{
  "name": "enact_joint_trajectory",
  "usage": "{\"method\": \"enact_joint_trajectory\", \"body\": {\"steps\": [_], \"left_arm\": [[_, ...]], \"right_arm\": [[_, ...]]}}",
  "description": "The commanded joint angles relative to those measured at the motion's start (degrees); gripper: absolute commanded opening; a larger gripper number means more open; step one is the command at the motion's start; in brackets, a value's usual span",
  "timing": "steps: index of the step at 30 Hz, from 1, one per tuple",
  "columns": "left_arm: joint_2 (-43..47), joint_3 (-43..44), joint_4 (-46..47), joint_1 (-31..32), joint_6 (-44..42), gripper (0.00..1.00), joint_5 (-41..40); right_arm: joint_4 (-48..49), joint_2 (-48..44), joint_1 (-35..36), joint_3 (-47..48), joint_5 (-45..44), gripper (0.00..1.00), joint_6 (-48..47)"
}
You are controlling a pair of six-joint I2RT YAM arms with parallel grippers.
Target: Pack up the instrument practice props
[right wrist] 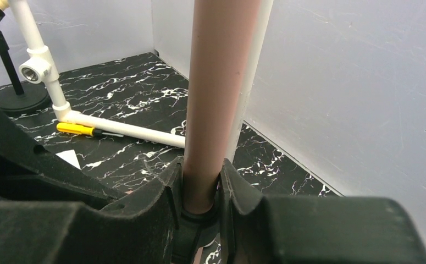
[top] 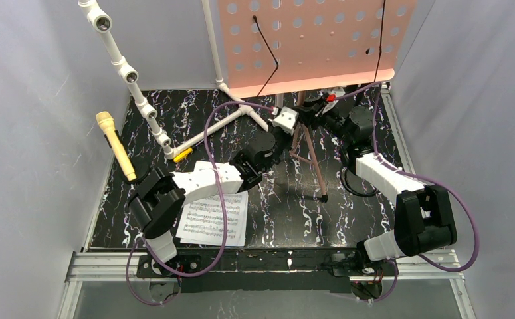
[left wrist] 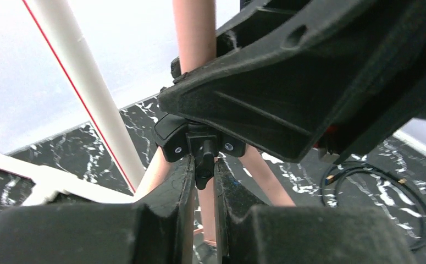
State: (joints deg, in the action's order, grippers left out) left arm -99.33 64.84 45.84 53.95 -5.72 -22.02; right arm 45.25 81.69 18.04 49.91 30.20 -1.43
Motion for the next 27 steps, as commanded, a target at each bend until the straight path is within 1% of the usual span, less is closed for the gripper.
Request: {"method": "enact_joint_trajectory", "body": {"steps": [1,4,8,11,13,18,21,22,23,25,27], "left_arm": [[5.28,0.63,-3.67,-0.53,15.73,0.0,-3.3],[7.21,0.79,-7.51,-1.38,26.53,0.0,-0.67],[8.84,0.37,-11.51,-4.08,44.9,0.0,4.54],[7.89,0.06,-11.59,-6.35,60.51,0.0,11.1],[6.46,0.62,-11.57,-7.76,68.84,0.0,14.85],[3.22,1.48,-10.11,-10.69,87.83,0.0,21.8],[2.86,0.84,-8.54,-10.97,96.33,0.0,24.23],[2.9,0.78,-8.23,-11.06,98.07,0.01,24.68],[3.0,0.62,-7.68,-11.18,99.17,0.06,25.08],[3.61,0.42,-7.35,-11.52,99.05,0.17,25.57],[4.57,-0.1,-7.35,-11.8,96.95,0.29,25.88]], "right_arm": [[-8.35,1.54,1.55,-3.15,2.38,0.01,-2.83],[-8.42,1.58,1.53,-3.15,1.58,0.01,-2.38],[-8.19,1.78,1.47,-3.14,1.32,0.01,-1.64],[-7.95,1.94,1.49,-3.15,0.84,0.01,-1.15],[-7.97,1.98,1.52,-3.15,0.42,0.01,-0.91],[-8.11,1.85,1.5,-3.24,-0.5,0.01,-0.55],[-8.39,1.87,1.52,-3.08,-1.0,0.01,-0.5],[-8.51,1.93,1.52,-2.95,-1.09,0.01,-0.5],[-8.78,1.98,1.53,-2.83,-1.08,0.01,-0.57],[-9.18,2.13,1.47,-2.55,-1.09,0.01,-0.66],[-9.32,2.16,1.49,-2.54,-1.29,0.01,-0.83]]}}
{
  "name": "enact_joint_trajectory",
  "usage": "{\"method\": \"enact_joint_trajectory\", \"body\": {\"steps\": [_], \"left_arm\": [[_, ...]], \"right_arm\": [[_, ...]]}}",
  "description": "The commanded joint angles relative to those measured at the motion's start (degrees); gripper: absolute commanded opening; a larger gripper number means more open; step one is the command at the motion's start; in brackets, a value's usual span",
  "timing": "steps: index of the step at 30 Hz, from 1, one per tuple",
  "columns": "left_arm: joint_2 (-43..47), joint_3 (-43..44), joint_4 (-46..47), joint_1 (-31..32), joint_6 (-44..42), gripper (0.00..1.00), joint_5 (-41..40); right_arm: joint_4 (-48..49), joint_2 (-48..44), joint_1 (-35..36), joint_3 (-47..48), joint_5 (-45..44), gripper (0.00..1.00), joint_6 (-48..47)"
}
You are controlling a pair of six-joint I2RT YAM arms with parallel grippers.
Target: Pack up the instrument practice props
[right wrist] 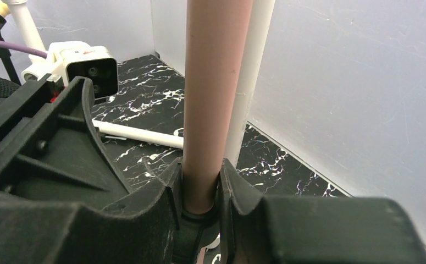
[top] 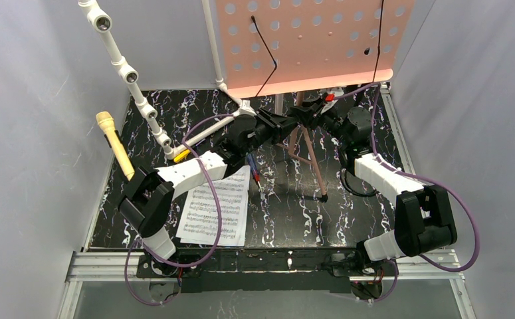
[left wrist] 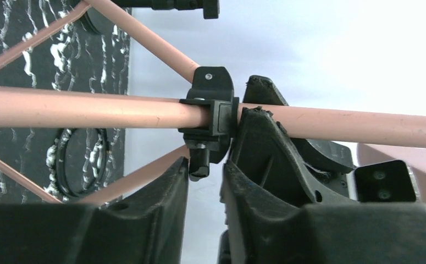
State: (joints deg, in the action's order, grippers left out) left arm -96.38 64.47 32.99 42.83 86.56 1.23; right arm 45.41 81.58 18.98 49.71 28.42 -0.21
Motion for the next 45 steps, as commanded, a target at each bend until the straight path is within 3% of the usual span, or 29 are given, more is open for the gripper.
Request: {"method": "enact_joint_trajectory", "body": {"steps": [1,7,14,19,25,27,31,37,45], "left_arm": [[2.11,-0.26,5.5,-0.79,3.0,0.35,2.79],[8.25,-5.78,4.67,-0.94,-14.02,0.53,1.64],[14.74,-8.49,0.58,2.11,-46.5,0.6,-0.44],[14.38,-10.69,1.13,6.16,-68.92,0.63,-4.24],[11.13,-15.86,12.3,9.52,-94.09,0.64,-5.36],[9.79,-16.63,16.94,10.63,-106.02,0.64,-5.76],[7.95,-16.4,20.0,11.17,-122.44,0.65,-3.71],[4.02,-14.52,25.22,11.07,-138.24,0.74,-4.11],[0.86,-9.11,26.54,9.37,-139.0,0.72,-1.24]], "right_arm": [[-9.57,2.27,0.53,-2.34,0.27,0.01,-2.14],[-10.56,2.22,0.54,-1.99,-0.07,0.01,-2.69],[-10.69,2.49,0.53,-1.6,0.24,0.01,-2.75],[-10.92,2.88,0.58,-1.07,0.6,0.01,-2.87],[-11.07,3.14,0.56,-0.85,0.66,0.01,-2.96],[-11.15,3.21,0.55,-0.85,0.67,0.01,-3.09],[-11.72,3.15,0.53,-0.68,0.67,0.01,-3.55],[-12.27,3.31,0.56,-0.5,0.88,0.01,-3.99],[-12.43,3.14,0.61,-0.67,0.95,0.01,-4.04]]}}
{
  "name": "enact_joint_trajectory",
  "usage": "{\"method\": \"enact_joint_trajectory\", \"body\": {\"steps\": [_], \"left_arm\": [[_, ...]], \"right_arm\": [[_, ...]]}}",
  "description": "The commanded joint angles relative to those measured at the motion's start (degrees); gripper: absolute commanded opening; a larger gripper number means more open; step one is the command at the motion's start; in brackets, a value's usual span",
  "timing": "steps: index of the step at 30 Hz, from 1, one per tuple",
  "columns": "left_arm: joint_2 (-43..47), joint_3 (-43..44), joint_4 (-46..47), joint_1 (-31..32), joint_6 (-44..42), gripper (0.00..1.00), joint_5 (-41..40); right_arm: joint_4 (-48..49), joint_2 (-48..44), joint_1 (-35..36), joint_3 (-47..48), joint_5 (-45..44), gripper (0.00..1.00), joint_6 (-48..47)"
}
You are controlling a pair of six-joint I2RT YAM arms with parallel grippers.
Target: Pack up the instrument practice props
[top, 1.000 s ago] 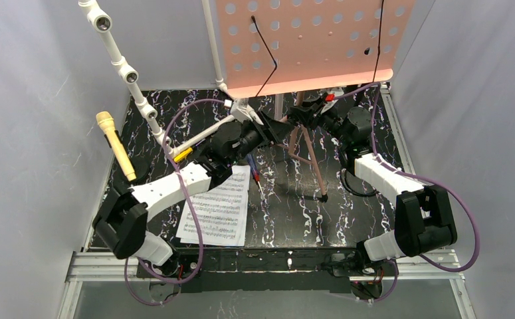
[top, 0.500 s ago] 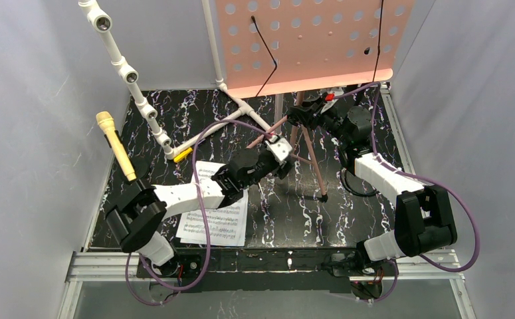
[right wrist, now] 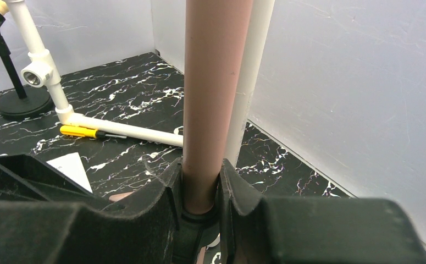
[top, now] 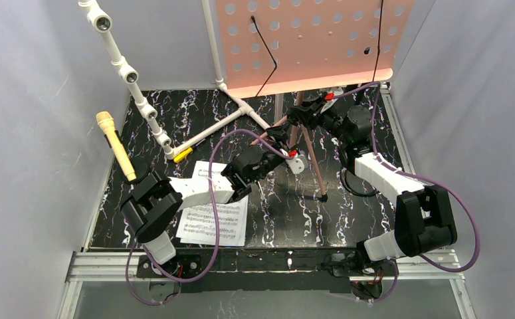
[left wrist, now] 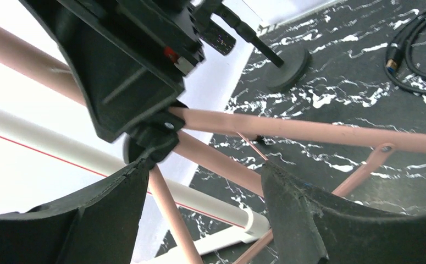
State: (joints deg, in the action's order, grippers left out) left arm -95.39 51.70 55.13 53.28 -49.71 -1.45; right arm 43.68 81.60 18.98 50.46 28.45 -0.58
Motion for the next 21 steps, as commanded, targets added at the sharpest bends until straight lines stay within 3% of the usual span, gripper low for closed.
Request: {"method": "enact_joint_trajectory", "body": {"steps": [1,6,11,21], "left_arm": [[-0.4,4.24,4.55,-1.41,-1.84,0.71,2.29],[-1.84,6.2,4.7,-2.18,0.33,0.64,4.36],[-2.93,7.0,4.83,-2.9,1.72,0.48,4.12],[-5.49,7.83,6.36,-3.0,2.18,0.41,2.22]], "right_arm": [[-10.76,3.08,0.61,-1.34,0.86,0.01,-3.72],[-10.86,2.99,0.59,-1.24,0.79,0.01,-3.81],[-10.83,3.04,0.57,-1.15,0.85,0.01,-3.9],[-11.07,2.95,0.55,-1.15,0.86,0.01,-3.92]]}}
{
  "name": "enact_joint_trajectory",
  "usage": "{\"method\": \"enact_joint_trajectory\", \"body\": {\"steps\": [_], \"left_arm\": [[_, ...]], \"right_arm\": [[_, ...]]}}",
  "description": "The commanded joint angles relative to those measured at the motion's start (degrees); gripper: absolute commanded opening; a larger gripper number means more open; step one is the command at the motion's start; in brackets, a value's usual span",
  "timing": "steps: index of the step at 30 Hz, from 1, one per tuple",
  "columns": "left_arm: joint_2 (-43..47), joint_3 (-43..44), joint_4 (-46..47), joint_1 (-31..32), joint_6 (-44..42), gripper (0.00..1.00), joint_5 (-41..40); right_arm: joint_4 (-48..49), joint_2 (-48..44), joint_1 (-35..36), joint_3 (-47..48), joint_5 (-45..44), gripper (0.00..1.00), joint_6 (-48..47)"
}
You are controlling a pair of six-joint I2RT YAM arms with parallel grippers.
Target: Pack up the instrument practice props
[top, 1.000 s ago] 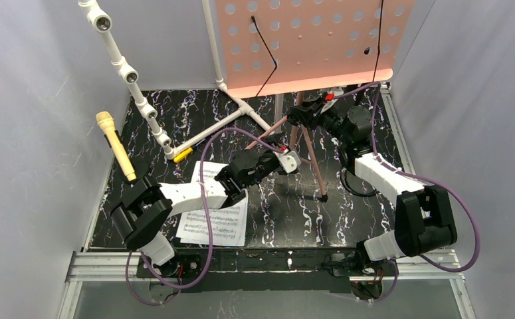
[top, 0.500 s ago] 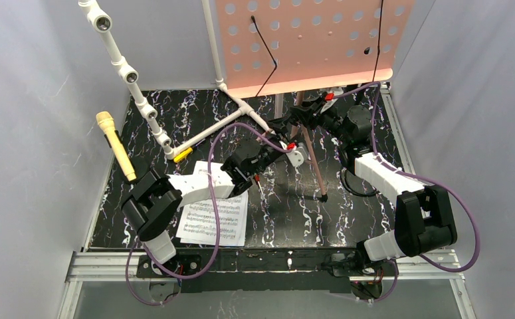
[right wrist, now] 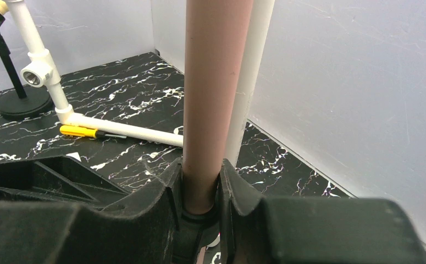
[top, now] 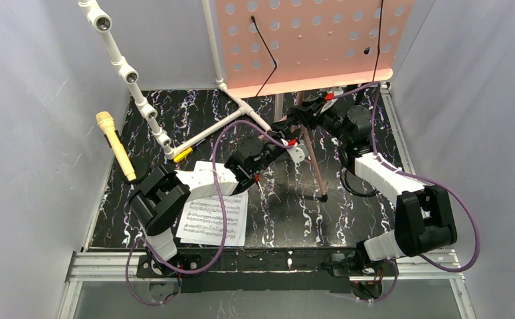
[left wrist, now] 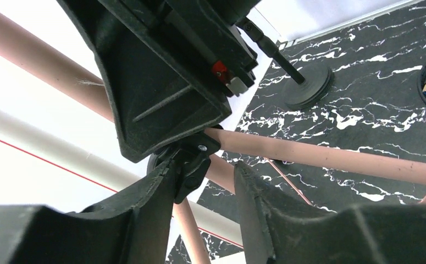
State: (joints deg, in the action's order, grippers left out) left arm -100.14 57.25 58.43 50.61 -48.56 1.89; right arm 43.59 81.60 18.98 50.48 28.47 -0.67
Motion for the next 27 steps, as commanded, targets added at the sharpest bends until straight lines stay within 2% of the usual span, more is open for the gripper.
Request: {"method": "enact_joint_trajectory", "body": {"steps": [1,8,12,18,23,27], "left_arm": [[-0.88,2.41,3.34,-0.28,1.35,0.39,-1.12],[0.05,2.15,4.5,-0.27,9.02,0.17,-5.69],[1.99,0.93,4.54,-0.2,23.22,0.0,-8.28],[4.78,-0.65,2.57,-0.25,48.7,0.0,-14.78],[5.93,0.73,-6.08,-0.37,70.89,0.0,-18.72],[5.3,1.43,-11.33,-0.6,87.71,0.0,-18.59]], "right_arm": [[-10.99,2.93,0.58,-1.17,0.8,0.01,-3.86],[-10.87,2.86,0.59,-1.17,0.84,0.01,-3.73],[-10.72,2.79,0.58,-1.22,0.89,0.01,-3.35],[-10.32,2.82,0.54,-1.61,0.32,0.01,-2.68],[-10.04,2.86,0.61,-1.35,0.03,0.01,-2.02],[-9.91,2.86,0.53,-1.35,-0.15,0.01,-1.73]]}}
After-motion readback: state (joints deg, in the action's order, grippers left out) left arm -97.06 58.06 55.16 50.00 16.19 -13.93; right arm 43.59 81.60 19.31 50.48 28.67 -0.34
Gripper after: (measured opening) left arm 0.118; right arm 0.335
